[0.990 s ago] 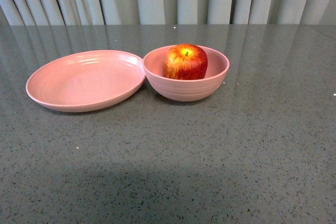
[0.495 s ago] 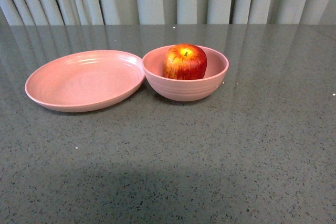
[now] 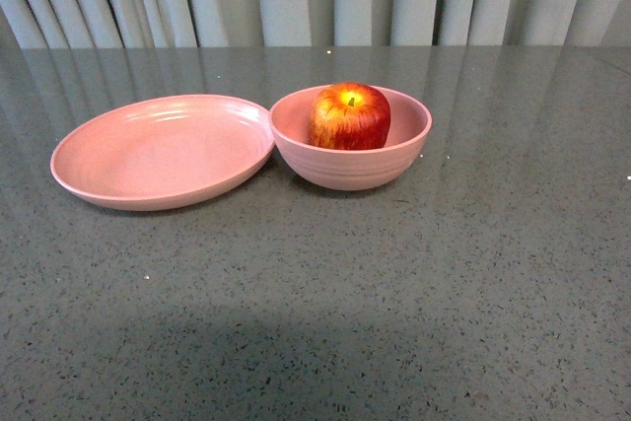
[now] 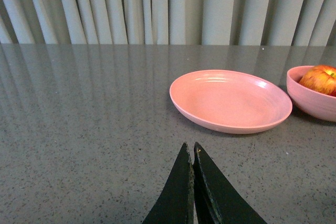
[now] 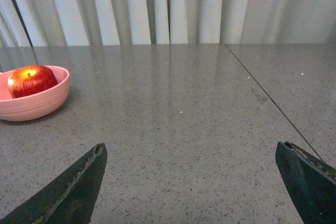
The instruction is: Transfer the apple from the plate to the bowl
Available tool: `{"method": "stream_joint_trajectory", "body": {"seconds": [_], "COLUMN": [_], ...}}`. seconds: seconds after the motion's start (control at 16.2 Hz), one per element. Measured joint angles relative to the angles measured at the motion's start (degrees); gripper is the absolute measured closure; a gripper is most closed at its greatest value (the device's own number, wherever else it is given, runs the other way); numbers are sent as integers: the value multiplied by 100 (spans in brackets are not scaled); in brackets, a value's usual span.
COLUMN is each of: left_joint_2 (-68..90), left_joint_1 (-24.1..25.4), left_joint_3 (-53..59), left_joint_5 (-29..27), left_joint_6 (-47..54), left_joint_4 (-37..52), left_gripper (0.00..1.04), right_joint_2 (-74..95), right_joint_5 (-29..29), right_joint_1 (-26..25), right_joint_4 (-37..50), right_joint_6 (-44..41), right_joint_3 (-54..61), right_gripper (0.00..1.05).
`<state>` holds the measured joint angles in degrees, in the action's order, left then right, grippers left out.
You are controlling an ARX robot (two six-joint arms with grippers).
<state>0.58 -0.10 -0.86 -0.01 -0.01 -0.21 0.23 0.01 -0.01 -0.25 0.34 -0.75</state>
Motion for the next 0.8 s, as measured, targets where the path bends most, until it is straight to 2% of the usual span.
{"method": "stream_joint_trajectory", "body": {"seconds": [0.5, 0.8], "left_joint_2": [0, 0], "left_joint_1": [0, 0], "left_joint_3": [0, 0], "left_joint_5": [0, 0], "left_joint_6": [7, 2], "left_joint_4": [0, 0], "left_gripper": [5, 7], "right_joint_2": [0, 0], "right_joint_5": [0, -2], "right_joint_1": [0, 0], "right_joint_4": [0, 0], "right_joint_6": [0, 0], "right_joint_3": [0, 0], "right_gripper": [7, 7]}}
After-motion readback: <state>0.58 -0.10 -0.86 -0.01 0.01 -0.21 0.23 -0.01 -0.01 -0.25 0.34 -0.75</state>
